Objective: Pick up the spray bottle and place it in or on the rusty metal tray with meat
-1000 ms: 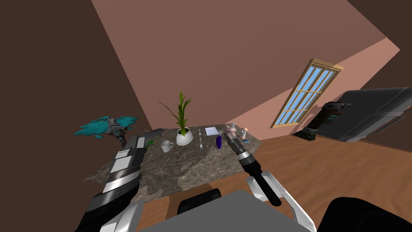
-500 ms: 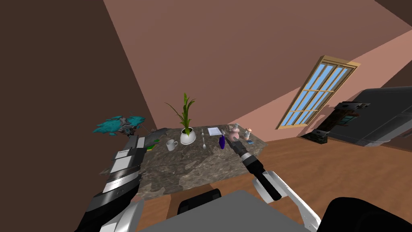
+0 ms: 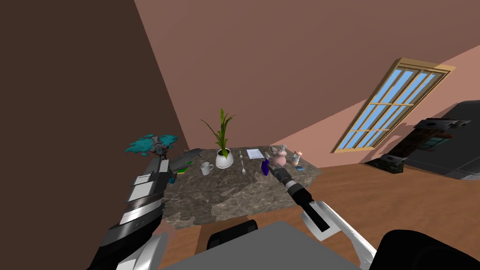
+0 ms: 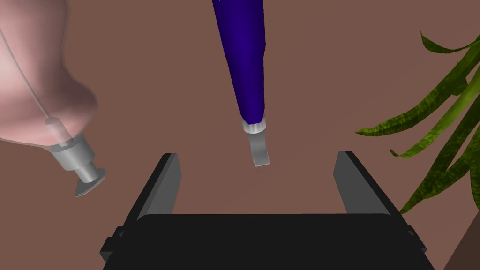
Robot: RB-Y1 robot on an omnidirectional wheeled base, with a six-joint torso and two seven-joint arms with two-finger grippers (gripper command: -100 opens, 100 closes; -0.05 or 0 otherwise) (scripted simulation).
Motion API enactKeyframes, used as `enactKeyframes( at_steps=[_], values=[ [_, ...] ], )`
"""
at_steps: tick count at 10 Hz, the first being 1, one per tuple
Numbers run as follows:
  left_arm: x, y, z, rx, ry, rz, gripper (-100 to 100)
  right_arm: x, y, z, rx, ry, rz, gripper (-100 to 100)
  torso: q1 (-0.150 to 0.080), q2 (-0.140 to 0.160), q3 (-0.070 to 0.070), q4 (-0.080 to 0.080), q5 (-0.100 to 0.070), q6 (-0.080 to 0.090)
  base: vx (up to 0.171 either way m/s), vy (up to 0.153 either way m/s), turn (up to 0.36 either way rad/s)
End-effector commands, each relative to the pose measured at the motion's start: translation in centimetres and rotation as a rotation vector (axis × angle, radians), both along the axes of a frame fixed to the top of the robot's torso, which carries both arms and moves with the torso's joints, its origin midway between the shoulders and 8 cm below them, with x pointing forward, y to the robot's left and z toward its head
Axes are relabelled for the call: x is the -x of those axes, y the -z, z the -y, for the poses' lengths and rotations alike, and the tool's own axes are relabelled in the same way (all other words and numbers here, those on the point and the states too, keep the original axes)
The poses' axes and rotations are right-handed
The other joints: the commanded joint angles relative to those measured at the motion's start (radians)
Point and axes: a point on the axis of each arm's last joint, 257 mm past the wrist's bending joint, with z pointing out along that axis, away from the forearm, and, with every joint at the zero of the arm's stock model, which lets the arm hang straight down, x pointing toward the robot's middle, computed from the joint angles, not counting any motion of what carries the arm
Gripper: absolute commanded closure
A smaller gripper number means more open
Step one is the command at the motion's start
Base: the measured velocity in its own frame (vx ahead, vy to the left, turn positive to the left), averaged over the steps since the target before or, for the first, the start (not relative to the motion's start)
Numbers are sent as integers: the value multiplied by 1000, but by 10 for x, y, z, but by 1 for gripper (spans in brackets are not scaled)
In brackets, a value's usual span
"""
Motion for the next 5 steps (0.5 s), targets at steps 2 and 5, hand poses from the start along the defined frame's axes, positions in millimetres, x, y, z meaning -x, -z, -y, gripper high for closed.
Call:
enactKeyframes(
  at_steps=[2,5],
  values=[
    [0,0,0,0,0,0,0,6,24,40,74,67,-79,-100,1,0,0,0,0,0,49,122,102],
    [0,0,0,0,0,0,0,16,45,80,134,140,-152,-100,0,2,1,0,0,0,46,100,106]
  ],
)
